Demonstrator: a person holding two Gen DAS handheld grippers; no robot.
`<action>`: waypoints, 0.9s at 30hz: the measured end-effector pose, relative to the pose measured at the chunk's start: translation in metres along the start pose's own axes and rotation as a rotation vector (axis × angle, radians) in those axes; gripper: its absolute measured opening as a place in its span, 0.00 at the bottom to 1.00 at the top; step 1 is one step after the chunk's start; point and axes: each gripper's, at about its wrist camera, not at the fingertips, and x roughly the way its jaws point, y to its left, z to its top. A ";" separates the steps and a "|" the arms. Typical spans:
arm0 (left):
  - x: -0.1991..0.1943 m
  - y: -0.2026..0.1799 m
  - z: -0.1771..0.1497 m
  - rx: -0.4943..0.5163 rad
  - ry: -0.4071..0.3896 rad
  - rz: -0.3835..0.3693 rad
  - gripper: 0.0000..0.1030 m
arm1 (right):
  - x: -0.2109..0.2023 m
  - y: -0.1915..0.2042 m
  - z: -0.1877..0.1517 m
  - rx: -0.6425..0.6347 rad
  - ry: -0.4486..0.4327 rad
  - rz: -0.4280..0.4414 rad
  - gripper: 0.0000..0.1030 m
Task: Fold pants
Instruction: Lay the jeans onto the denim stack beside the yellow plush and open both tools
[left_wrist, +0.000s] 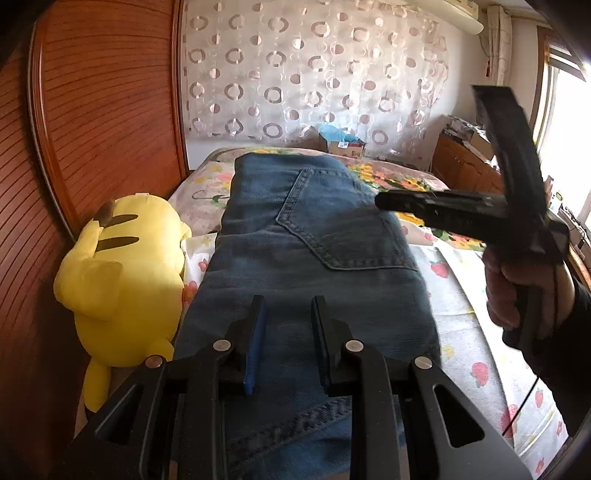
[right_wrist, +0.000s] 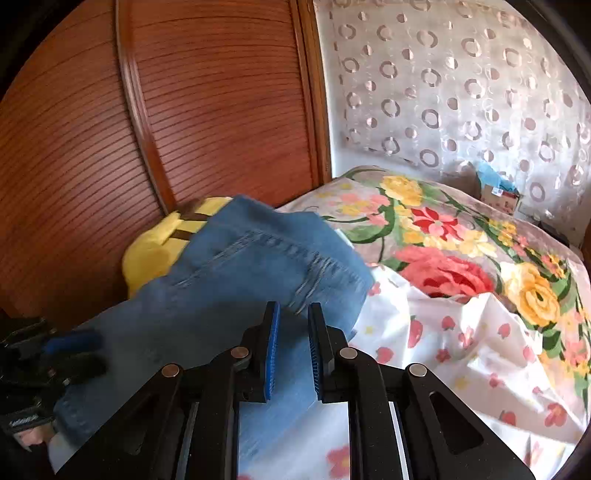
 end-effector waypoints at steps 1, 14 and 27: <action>-0.002 -0.002 0.000 0.002 -0.004 0.000 0.24 | -0.006 0.003 -0.003 0.002 -0.003 0.002 0.15; -0.036 -0.031 0.000 0.045 -0.062 -0.004 0.49 | -0.086 0.025 -0.041 -0.001 -0.066 -0.014 0.15; -0.068 -0.057 -0.008 0.071 -0.116 -0.021 0.78 | -0.136 0.035 -0.077 0.019 -0.090 -0.046 0.15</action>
